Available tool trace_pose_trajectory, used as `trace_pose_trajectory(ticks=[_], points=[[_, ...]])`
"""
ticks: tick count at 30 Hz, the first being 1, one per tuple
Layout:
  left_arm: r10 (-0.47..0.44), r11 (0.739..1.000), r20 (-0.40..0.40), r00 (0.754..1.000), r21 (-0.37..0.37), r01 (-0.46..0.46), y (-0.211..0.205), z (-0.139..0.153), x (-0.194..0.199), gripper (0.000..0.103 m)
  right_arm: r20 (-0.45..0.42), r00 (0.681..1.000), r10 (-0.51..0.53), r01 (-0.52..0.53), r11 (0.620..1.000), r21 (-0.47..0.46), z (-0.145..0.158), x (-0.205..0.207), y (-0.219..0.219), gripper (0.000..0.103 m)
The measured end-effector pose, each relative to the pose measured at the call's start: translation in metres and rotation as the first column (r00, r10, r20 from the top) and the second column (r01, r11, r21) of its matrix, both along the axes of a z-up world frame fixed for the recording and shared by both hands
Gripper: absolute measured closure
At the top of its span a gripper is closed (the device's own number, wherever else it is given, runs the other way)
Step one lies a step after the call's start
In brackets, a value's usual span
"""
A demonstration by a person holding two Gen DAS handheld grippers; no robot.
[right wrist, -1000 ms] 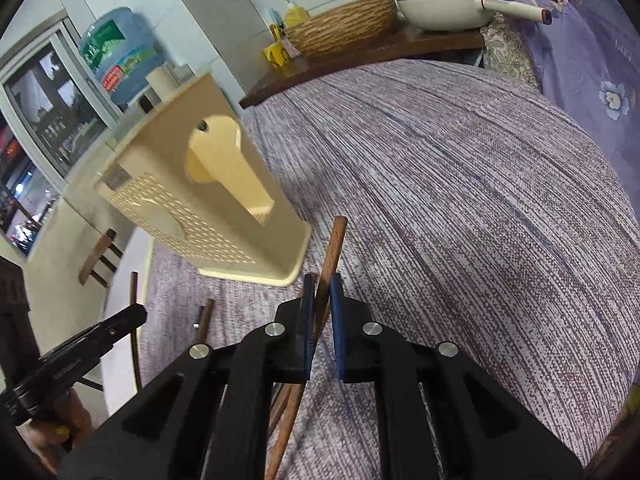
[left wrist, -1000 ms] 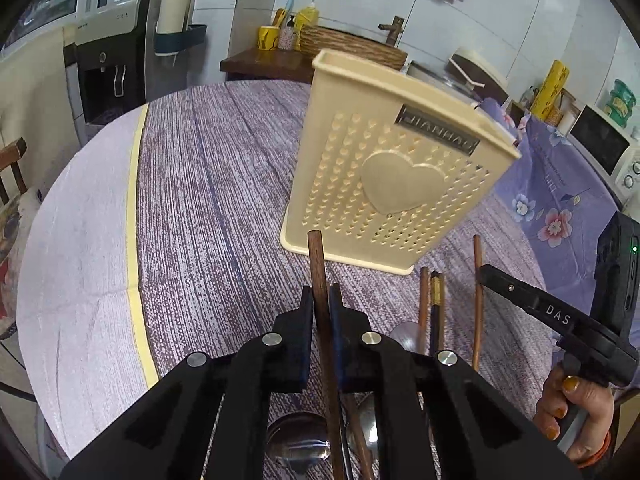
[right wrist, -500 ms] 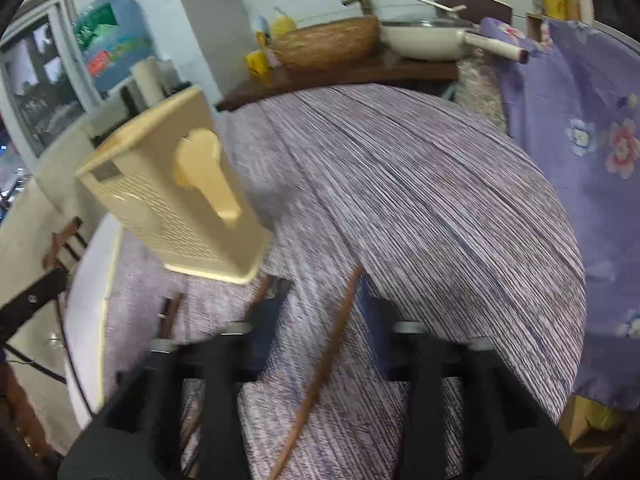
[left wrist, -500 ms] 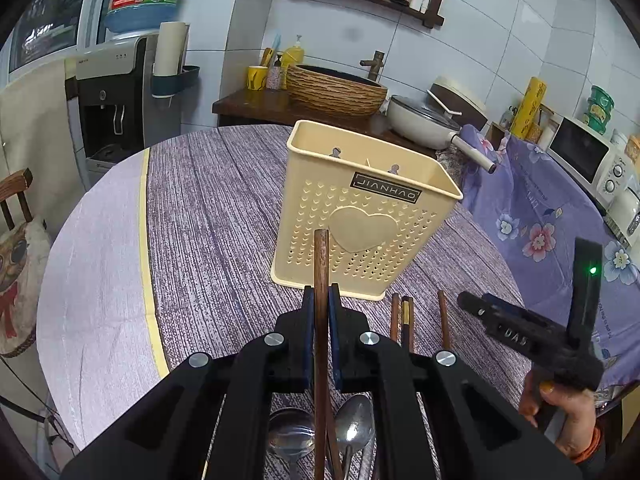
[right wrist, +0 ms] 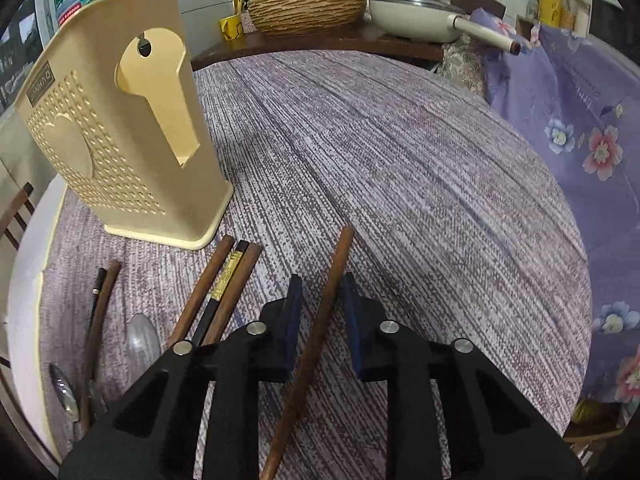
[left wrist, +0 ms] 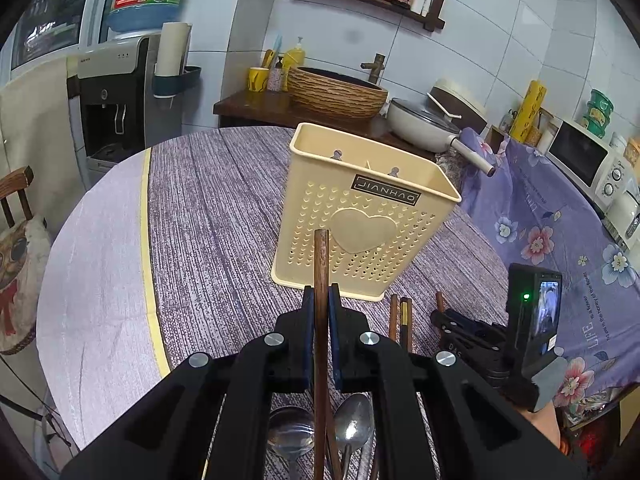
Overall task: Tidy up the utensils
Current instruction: 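Close the left tool on a wooden chopstick while the right tool grasps another chopstick, then lift both held chopsticks upright and carry them over the cream holder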
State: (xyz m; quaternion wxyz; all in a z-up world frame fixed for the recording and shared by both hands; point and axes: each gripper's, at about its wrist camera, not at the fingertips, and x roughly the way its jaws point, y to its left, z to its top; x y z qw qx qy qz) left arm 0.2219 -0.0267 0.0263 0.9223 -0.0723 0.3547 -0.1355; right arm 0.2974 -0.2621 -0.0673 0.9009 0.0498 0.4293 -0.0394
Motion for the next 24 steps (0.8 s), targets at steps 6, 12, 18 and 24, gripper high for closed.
trace_pose_trajectory(ticks=[6,12,18,24], points=[[-0.002,1.000,0.003,1.000,0.009,0.002,-0.001,0.000,-0.002,0.095,-0.009,0.999,0.038,-0.038,0.999,-0.010,-0.001,0.006,0.004,0.094],[-0.001,1.000,0.003,1.000,0.008,0.001,-0.002,0.001,-0.002,0.095,-0.010,0.997,0.078,-0.076,0.989,0.129,0.001,0.004,-0.005,0.095],[0.002,1.000,0.014,1.000,0.001,-0.002,0.002,0.004,-0.004,0.095,0.062,0.990,0.127,-0.140,0.940,0.310,0.020,-0.007,-0.023,0.095],[0.003,1.000,0.057,0.998,-0.022,-0.002,0.008,0.019,-0.017,0.095,0.238,0.946,0.221,-0.297,0.885,0.358,0.066,-0.036,-0.033,0.095]])
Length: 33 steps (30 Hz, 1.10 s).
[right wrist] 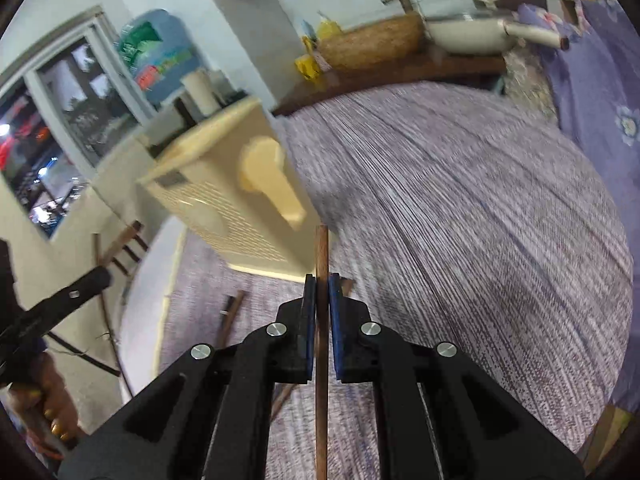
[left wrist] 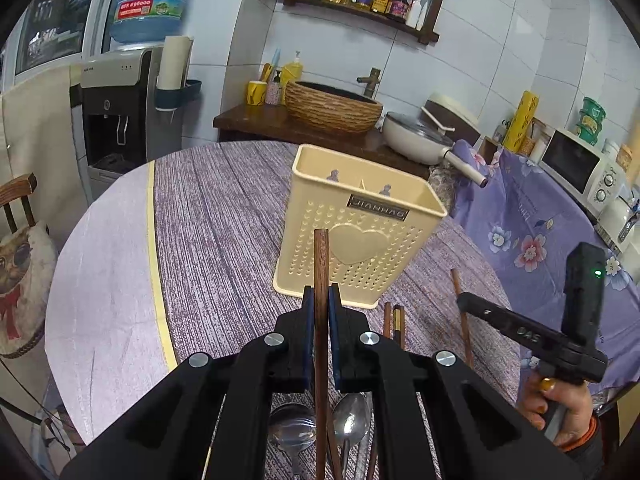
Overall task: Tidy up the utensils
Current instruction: 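Lift both held chopsticks upright and carry them over the cream holder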
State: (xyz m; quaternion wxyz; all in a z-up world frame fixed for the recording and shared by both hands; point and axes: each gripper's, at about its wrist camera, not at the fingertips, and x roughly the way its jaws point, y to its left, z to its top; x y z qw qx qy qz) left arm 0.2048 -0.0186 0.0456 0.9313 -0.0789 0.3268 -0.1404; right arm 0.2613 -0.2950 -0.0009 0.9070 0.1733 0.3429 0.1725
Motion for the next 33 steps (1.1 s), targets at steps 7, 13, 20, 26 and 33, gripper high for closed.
trace_pose_trajectory(ticks=[7,13,20,26,33], points=[[-0.006,1.000,0.106,0.994,-0.018,0.008,0.006,0.032,-0.027,0.095,0.168,0.978,0.121,-0.123,0.992,0.002,0.049,-0.040,-0.001,0.095],[-0.019,1.000,0.159,0.987,0.005,0.018,0.001,0.044,-0.036,0.095,0.238,0.957,0.164,-0.162,0.986,-0.029,0.073,-0.056,0.005,0.095],[-0.026,1.000,0.183,0.983,0.010,0.025,0.001,0.053,-0.039,0.095,0.271,0.945,0.183,-0.181,0.983,-0.031,0.088,-0.064,0.007,0.095],[-0.036,0.999,0.205,0.978,0.003,0.036,0.004,0.065,-0.038,0.095,0.312,0.930,0.194,-0.194,0.980,-0.029,0.100,-0.064,0.009,0.095],[-0.060,0.996,0.230,0.971,-0.051,0.074,0.006,0.102,-0.019,0.095,0.414,0.900,0.139,-0.142,0.990,-0.023,0.138,-0.044,0.022,0.095]])
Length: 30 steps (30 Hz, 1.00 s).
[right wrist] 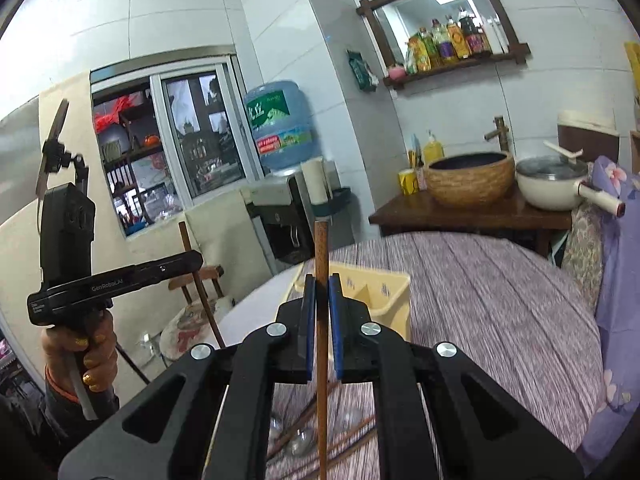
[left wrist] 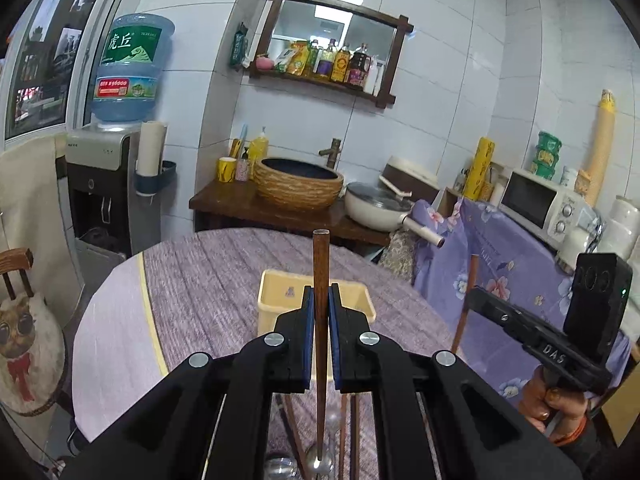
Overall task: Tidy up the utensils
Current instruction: 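Lift both held chopsticks upright and carry them over the cream holder, then lower both chopsticks into the holder and open both tools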
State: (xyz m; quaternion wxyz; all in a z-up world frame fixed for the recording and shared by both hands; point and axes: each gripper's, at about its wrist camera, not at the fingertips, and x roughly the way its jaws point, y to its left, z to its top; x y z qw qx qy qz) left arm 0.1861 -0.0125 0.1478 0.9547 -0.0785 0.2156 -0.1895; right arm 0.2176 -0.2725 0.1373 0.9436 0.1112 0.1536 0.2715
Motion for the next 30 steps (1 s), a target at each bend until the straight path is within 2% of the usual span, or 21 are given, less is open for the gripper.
trace_pose_trajectory(ticks=[5,8,12,16,20,25,30], points=[[0.030,0.999,0.055,0.998,-0.041,-0.028,0.003,0.046,0.027,0.095,0.093,0.994,-0.065,0.063,0.998,0.016,0.047,0.031,0.012,0.095],[0.096,0.994,0.108,0.989,-0.063,-0.090,0.004,0.072,0.047,0.095,0.168,0.977,-0.132,0.130,0.991,0.020,0.077,0.055,0.022,0.095],[0.171,0.985,0.162,0.972,-0.053,-0.164,-0.002,0.086,0.073,0.095,0.228,0.950,-0.212,0.214,0.977,0.018,0.095,0.081,0.031,0.095],[0.201,0.979,0.146,0.969,-0.053,-0.196,-0.008,0.065,0.099,0.095,0.221,0.940,-0.260,0.270,0.963,-0.016,0.073,0.106,0.040,0.095],[0.207,0.978,0.117,0.971,-0.022,-0.205,-0.012,0.029,0.113,0.095,0.179,0.945,-0.273,0.287,0.956,-0.061,0.031,0.119,0.046,0.095],[0.190,0.982,0.042,0.981,0.010,-0.191,-0.015,-0.015,0.116,0.095,0.112,0.958,-0.263,0.271,0.961,-0.060,-0.006,0.121,0.041,0.095],[0.179,0.983,0.004,0.984,0.035,-0.179,-0.018,-0.036,0.119,0.095,0.067,0.966,-0.250,0.255,0.965,-0.064,-0.026,0.125,0.039,0.095]])
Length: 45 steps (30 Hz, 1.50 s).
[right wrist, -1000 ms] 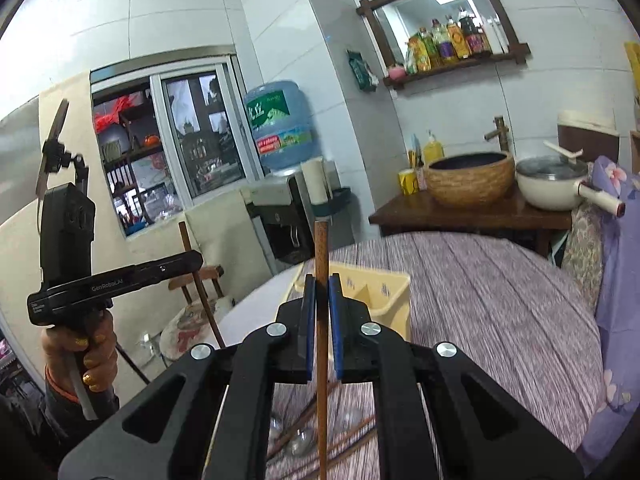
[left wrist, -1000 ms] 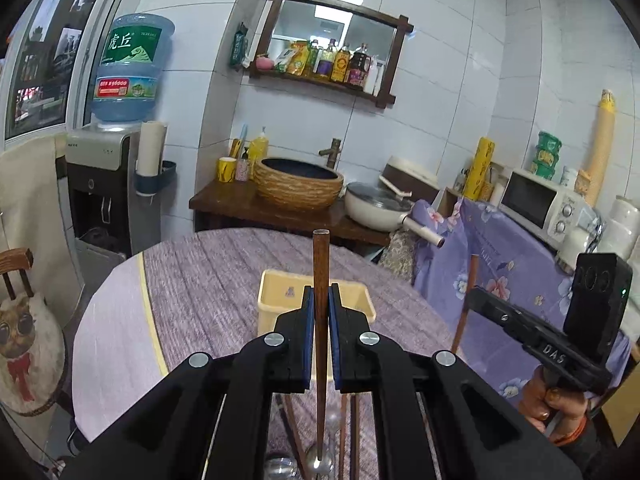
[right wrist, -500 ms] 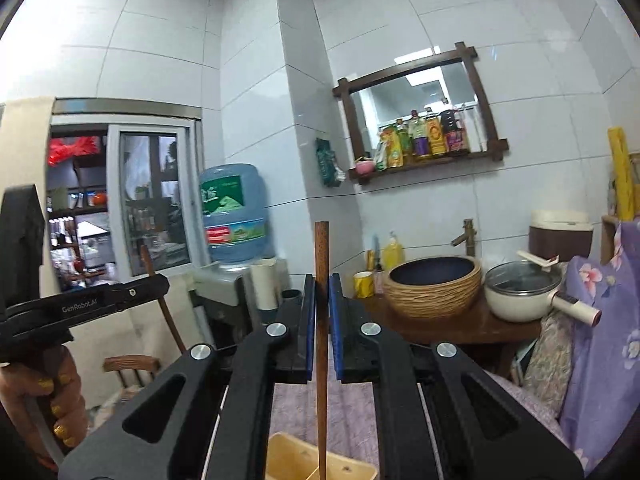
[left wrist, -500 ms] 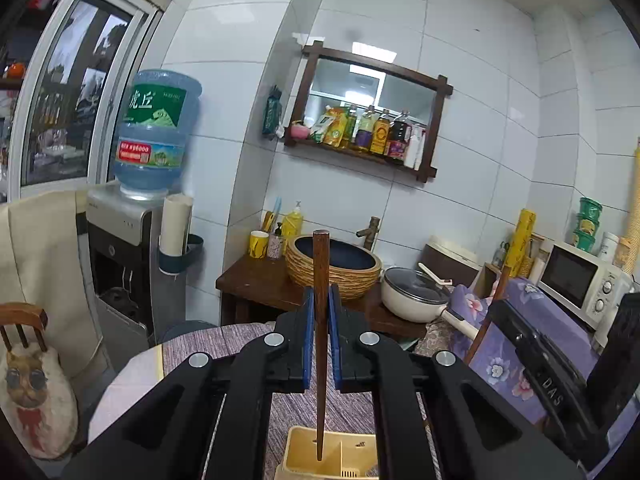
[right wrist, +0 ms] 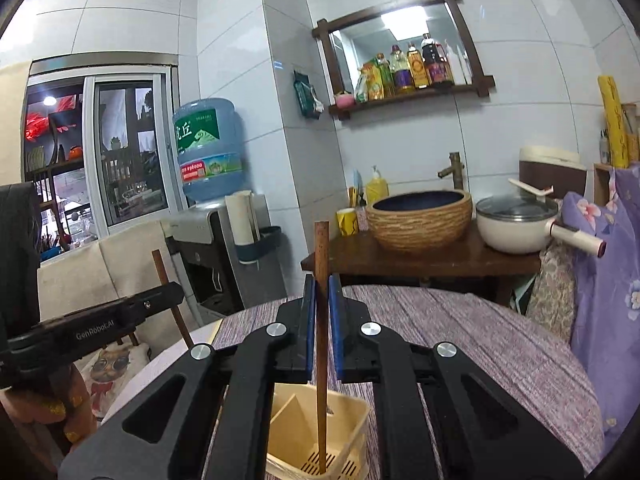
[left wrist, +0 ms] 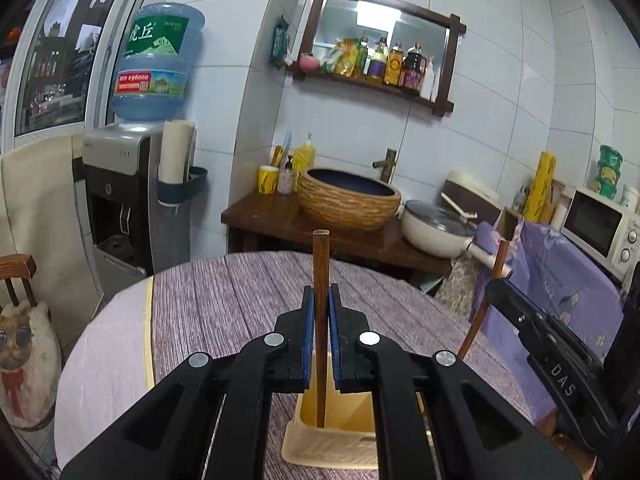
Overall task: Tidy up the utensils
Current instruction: 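Lower both chopsticks into the holder and open both tools, then move both tools back down to the remaining utensils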
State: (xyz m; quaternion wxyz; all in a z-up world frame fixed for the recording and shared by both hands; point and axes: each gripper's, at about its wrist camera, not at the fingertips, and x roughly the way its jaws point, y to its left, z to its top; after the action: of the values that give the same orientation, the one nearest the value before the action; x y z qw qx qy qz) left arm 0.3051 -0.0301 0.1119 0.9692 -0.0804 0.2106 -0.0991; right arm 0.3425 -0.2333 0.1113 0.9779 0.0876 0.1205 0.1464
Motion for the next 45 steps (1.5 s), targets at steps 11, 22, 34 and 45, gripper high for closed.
trace_pose_trajectory(ticks=[11,22,34,45], points=[[-0.022,1.000,-0.062,0.998,-0.022,0.021,0.004,-0.021,0.003,0.068,-0.007,1.000,-0.017,0.017,1.000,-0.017,-0.009,-0.009,-0.004,0.082],[0.027,0.999,-0.082,0.996,-0.030,-0.030,0.036,-0.042,-0.064,0.013,-0.099,0.995,0.017,-0.026,0.995,-0.092,-0.031,-0.075,-0.006,0.033],[0.099,0.994,-0.270,0.958,0.062,-0.086,0.068,-0.116,-0.113,0.017,-0.393,0.916,-0.080,0.002,0.980,-0.197,-0.130,-0.103,-0.012,0.033],[0.046,0.993,-0.351,0.935,0.115,-0.006,0.051,-0.148,-0.149,0.034,-0.531,0.842,-0.099,-0.001,0.983,-0.185,-0.164,-0.104,-0.006,0.047]])
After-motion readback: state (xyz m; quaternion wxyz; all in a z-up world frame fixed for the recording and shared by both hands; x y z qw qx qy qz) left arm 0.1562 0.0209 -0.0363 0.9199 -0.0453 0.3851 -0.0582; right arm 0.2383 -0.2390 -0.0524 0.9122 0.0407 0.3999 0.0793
